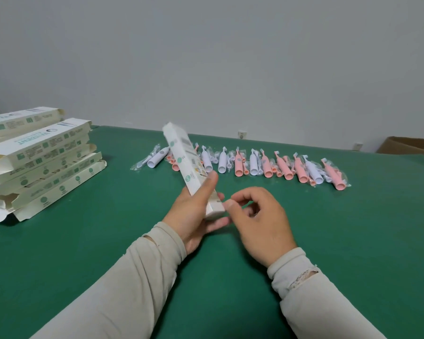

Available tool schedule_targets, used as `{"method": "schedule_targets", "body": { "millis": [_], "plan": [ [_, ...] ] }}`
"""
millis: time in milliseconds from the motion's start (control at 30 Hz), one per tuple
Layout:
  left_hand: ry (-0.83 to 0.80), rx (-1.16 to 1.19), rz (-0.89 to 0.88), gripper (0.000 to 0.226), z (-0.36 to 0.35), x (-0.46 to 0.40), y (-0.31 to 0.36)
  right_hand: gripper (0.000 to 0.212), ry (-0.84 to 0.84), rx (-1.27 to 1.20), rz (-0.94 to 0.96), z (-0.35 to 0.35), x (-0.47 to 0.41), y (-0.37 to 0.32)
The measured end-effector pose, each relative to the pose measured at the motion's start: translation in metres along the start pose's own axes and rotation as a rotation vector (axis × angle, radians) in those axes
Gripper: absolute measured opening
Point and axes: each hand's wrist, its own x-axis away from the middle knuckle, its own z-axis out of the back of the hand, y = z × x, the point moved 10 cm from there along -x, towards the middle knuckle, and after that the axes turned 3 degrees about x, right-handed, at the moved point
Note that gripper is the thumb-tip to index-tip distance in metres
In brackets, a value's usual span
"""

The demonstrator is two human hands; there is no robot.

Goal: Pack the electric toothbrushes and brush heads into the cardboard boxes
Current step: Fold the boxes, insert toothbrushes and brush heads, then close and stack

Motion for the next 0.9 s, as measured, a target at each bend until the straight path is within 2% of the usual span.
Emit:
{"method": "schedule_targets", "body": {
  "millis": [33, 133, 200, 367, 533, 600, 700, 833, 900],
  "plan": [
    [0.037, -0.247, -0.113, 0.068, 0.006, -0.001, 0.01, 0.01, 0.035, -0.071, -0.062, 0.005, -0.002, 0.008],
    [0.118, -1.177, -0.487, 0.065, 0.007, 0.003, 0.041, 0.008, 0.14, -0.287, -0.275, 0.02, -0.006, 0.03],
    [0.092, -1.436, -0.55, 0.064, 0.003, 0.005, 0.041, 0.016, 0.168, -0.412, -0.35, 0.028, -0.008, 0.039],
    [0.034, -1.484, -0.531, 0.061, -0.002, 0.004, 0.034, 0.021, 0.201, -0.507, -0.481, 0.04, -0.008, 0.057],
    [0.165, -1.62, -0.648, 0.079, -0.008, 0.01, 0.04, 0.015, 0.11, -0.547, -0.539, 0.023, -0.004, 0.064],
    [0.18, -1.639, -0.702, 0.072, -0.011, 0.013, 0.046, 0.022, 0.08, -0.633, -0.574, 0.014, -0.002, 0.063],
    [0.218, -1.614, -0.694, 0.066, -0.006, 0.011, 0.05, 0.029, 0.101, -0.737, -0.619, 0.014, -0.002, 0.065],
    [0.219, -1.519, -0.643, 0.066, -0.001, 0.008, 0.047, 0.023, 0.101, -0.715, -0.636, 0.018, -0.002, 0.067],
    [0.189, -1.497, -0.617, 0.064, -0.001, 0.007, 0.045, 0.025, 0.107, -0.617, -0.637, 0.023, -0.002, 0.069]
  ]
}}
